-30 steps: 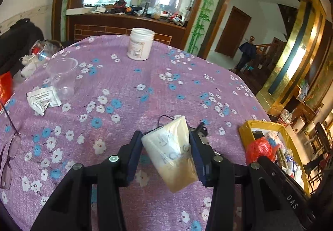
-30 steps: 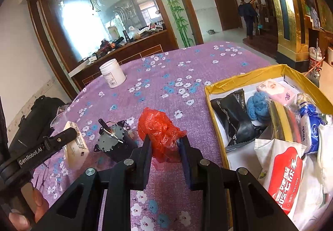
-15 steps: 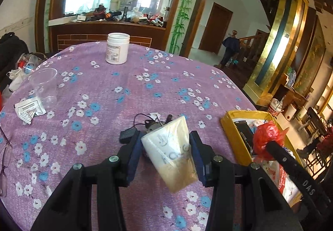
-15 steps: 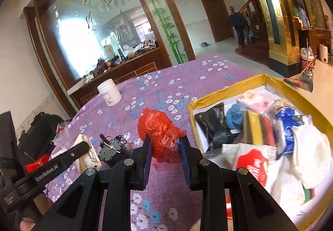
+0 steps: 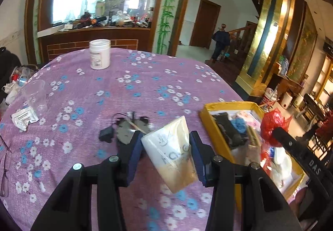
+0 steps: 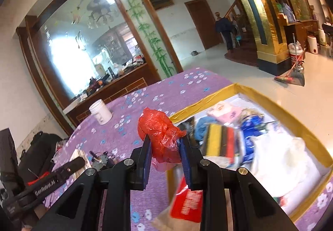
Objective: Organize soft objects
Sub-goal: 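Carry the Face pack with the left tool while the right tool carries the red bag to the tray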
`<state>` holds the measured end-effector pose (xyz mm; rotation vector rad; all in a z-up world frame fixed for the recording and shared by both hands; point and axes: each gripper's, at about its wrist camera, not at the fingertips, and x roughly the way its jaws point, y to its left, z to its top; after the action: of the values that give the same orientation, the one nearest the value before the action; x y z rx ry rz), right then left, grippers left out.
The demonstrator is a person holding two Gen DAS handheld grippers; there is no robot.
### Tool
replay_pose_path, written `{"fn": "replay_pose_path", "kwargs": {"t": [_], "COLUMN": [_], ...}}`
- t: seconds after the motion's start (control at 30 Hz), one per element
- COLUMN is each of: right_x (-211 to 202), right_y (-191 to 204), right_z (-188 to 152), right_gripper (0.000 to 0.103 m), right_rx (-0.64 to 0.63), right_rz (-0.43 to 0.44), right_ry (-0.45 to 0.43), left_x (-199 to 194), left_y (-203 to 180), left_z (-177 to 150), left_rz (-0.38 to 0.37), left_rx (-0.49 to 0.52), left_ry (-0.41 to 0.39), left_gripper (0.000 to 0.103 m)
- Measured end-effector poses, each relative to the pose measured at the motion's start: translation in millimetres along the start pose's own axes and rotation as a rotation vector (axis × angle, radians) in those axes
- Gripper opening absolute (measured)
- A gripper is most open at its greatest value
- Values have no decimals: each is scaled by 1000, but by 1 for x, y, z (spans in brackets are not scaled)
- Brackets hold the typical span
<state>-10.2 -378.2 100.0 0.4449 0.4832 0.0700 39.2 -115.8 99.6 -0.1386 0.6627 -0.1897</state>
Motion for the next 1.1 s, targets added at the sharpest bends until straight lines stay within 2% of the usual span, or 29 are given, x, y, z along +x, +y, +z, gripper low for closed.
{"fn": "replay_pose_path", "kwargs": {"t": [0.3,0.47,0.73,0.93,1.1], "right_x": [-17,-2,18,27,39], "right_y": [-44,-77,-145,-148,-139], "right_z": [42,62,62,58,53], "right_gripper": [28,28,28,28,28], "right_rx": [25,34,204,205,159], "right_rz": [-57,-101,-93,-110,-132], "right_ry": [-58,-24,77,133,181], "left_x": [13,31,66,90,97], "left_y": [-67,-108,-164,-184,-186], "left_z": [-1,3,-1,-11,-17], "left_rz": [-65,-122,-172,-195,-203], "left_rx": [84,108,175,203,221], "left_ry": [34,67,120,176,190], "left_gripper": [45,45,45,45,45]}}
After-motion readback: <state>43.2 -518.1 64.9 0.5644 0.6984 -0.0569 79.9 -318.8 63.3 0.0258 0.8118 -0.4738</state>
